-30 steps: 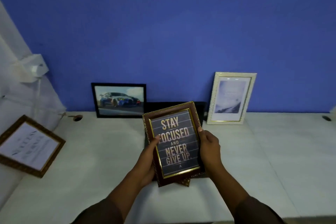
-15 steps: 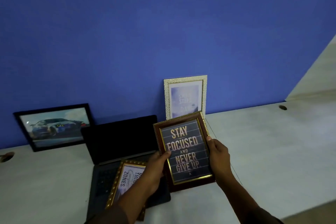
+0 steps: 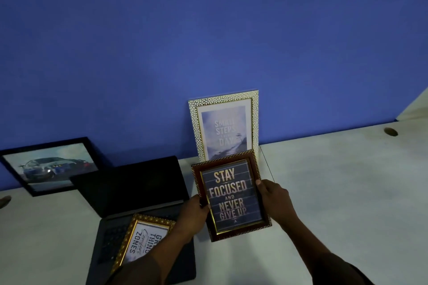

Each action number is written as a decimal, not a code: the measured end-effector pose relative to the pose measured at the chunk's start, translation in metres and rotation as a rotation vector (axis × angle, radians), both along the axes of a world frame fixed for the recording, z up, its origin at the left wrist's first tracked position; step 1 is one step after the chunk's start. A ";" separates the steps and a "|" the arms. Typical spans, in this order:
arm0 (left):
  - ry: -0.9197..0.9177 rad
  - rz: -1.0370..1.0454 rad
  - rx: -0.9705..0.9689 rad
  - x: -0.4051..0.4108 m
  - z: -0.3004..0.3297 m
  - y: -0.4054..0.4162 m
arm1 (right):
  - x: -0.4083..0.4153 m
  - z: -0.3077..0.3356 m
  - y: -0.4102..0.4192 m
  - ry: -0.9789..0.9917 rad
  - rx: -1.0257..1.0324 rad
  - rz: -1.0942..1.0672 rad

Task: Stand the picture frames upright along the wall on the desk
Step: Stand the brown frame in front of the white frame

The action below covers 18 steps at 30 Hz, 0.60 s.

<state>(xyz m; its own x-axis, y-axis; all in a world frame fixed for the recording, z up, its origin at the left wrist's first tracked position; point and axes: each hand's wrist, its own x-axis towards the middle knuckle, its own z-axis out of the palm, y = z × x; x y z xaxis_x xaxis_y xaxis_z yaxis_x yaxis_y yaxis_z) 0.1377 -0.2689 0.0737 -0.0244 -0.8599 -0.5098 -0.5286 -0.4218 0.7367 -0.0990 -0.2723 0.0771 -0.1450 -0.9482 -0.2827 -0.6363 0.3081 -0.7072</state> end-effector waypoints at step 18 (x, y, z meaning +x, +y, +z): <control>-0.240 -0.239 -0.105 -0.025 -0.057 -0.043 | -0.050 -0.067 -0.016 -0.052 0.018 -0.061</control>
<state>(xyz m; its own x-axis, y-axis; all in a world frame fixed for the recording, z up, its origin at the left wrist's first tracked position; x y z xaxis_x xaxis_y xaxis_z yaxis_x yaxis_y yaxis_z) 0.1129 -0.3116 0.0169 -0.1212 -0.8923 -0.4349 -0.7667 -0.1941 0.6120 -0.1494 -0.2881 0.0098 -0.1869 -0.9329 -0.3077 -0.5789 0.3577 -0.7328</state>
